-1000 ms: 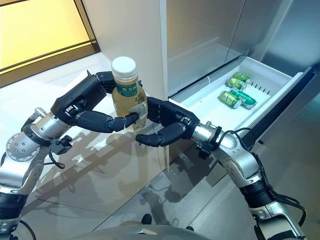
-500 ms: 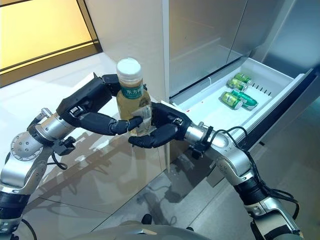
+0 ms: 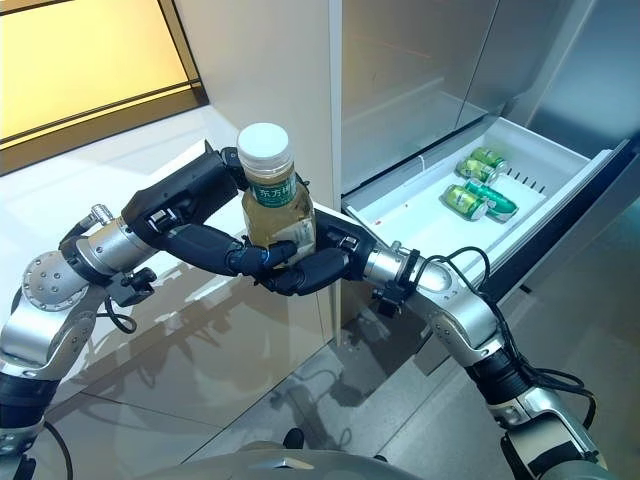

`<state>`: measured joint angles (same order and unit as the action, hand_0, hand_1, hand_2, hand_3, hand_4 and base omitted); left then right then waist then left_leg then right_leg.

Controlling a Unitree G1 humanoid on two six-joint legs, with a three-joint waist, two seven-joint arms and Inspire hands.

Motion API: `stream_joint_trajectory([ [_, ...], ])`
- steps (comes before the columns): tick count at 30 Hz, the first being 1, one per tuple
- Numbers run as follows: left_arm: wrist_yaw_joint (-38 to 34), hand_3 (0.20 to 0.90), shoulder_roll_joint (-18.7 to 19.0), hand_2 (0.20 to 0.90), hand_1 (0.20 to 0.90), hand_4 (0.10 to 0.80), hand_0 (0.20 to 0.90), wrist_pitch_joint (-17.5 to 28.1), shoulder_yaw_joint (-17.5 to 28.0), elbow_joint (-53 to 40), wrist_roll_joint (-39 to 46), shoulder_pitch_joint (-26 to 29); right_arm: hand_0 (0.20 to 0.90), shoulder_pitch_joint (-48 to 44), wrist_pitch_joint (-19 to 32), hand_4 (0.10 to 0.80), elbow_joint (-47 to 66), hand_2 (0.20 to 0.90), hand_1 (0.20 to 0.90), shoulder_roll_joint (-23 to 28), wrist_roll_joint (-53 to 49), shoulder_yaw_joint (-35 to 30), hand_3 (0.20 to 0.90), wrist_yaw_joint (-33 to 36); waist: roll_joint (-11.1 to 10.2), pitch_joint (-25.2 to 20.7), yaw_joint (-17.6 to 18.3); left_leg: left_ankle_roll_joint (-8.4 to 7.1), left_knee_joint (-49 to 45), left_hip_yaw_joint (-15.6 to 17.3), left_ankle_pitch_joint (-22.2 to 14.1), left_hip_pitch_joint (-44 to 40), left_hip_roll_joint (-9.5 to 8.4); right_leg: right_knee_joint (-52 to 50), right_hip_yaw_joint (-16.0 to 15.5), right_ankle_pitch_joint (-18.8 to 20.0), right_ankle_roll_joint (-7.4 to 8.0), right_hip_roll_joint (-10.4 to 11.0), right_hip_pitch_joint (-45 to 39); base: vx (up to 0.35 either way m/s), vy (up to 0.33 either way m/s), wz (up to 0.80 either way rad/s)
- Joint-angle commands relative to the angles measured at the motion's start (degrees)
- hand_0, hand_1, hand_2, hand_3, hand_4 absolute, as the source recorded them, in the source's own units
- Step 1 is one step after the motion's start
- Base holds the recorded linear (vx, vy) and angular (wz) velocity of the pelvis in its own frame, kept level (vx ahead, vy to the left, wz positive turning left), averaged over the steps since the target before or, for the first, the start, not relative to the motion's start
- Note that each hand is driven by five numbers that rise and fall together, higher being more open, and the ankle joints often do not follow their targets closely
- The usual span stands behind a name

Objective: Put drinks into fridge and close the fridge

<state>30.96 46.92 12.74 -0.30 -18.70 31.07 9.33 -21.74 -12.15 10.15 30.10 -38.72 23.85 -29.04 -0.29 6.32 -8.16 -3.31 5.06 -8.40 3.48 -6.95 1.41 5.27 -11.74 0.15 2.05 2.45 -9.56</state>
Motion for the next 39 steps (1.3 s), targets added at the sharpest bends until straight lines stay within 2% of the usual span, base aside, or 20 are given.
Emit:
stream_joint_trajectory([
  [1,-1.21,0.2,-1.3,0.3,0.3,0.1,0.3,6.85,1.1,-5.28,9.68,9.9,0.3,-8.36,4.31,0.1,4.33,0.3,0.3,-4.42,-5.14,0.36,0.2,0.43,-0.78,-5.36,0.86,4.53,-0.06,2.24,-2.82,-0.73,-5.45,-1.09,1.73,1.55,0.99,-0.1,0.74,0.0,0.0,0.0],
  [6,-1.22,0.211,-1.2,0.309,0.309,0.111,0.309,6.8,1.33,-5.28,9.35,9.74,0.3,-8.62,4.37,0.1,4.41,0.3,0.3,-4.2,-5.48,0.14,0.2,0.57,-0.8,-5.41,0.84,4.54,-0.06,2.29,-2.81,-0.64,-5.41,-1.06,1.79,1.54,0.94,-0.15,0.8,0.0,0.0,0.0],
  [7,-1.17,0.411,-1.16,0.481,0.481,0.311,0.481,6.84,1.43,-5.15,9.2,9.72,0.3,-8.69,4.38,0.1,4.51,0.3,0.3,-4.21,-5.45,0.02,0.2,0.68,-0.8,-5.38,0.87,4.56,-0.06,2.35,-2.83,-0.68,-5.39,-1.08,1.78,1.55,0.93,-0.15,0.79,0.0,0.0,0.0],
  [8,-1.05,0.535,-1.06,0.587,0.587,0.435,0.587,7.04,1.46,-5.07,9.21,9.67,0.3,-8.74,4.46,0.1,4.52,0.3,0.3,-4.16,-5.51,-0.02,0.2,0.81,-0.81,-5.35,0.87,4.56,-0.06,2.35,-2.83,-0.74,-5.39,-1.07,1.77,1.57,0.92,-0.17,0.74,0.0,0.0,0.0],
  [9,-1.31,0.9,-0.83,0.9,0.9,0.8,0.9,7.13,1.5,-5.22,9.18,9.57,0.3,-8.8,4.56,0.1,4.59,0.3,0.3,-4.06,-5.62,-0.04,0.2,1.12,-0.81,-5.33,0.85,4.54,-0.06,2.32,-2.81,-0.76,-5.38,-1.09,1.77,1.57,0.91,-0.18,0.72,0.0,0.0,0.0],
  [27,0.99,0.9,0.57,0.9,0.9,0.8,0.9,9.0,5.26,-3.74,10.2,6.8,0.3,-8.94,7.4,0.1,6.32,0.3,0.3,-1.43,-5.98,-3.42,0.2,1.79,-0.86,-5.55,1.05,4.58,-0.06,2.56,-2.84,-0.67,-5.3,-0.95,2.17,1.67,0.81,-0.34,0.83,0.0,0.0,0.0],
  [39,0.4,0.9,0.67,0.9,0.9,0.8,0.9,9.63,9.93,-2.31,10.97,3.09,0.3,-9.05,10.6,0.1,9.25,0.3,0.3,2.11,-7.37,-9.2,0.2,2.52,-1.03,-5.83,1.21,4.58,-0.06,2.49,-2.98,-0.57,-5.26,-0.92,2.31,1.62,0.81,-0.43,0.92,0.0,0.0,0.0],
])
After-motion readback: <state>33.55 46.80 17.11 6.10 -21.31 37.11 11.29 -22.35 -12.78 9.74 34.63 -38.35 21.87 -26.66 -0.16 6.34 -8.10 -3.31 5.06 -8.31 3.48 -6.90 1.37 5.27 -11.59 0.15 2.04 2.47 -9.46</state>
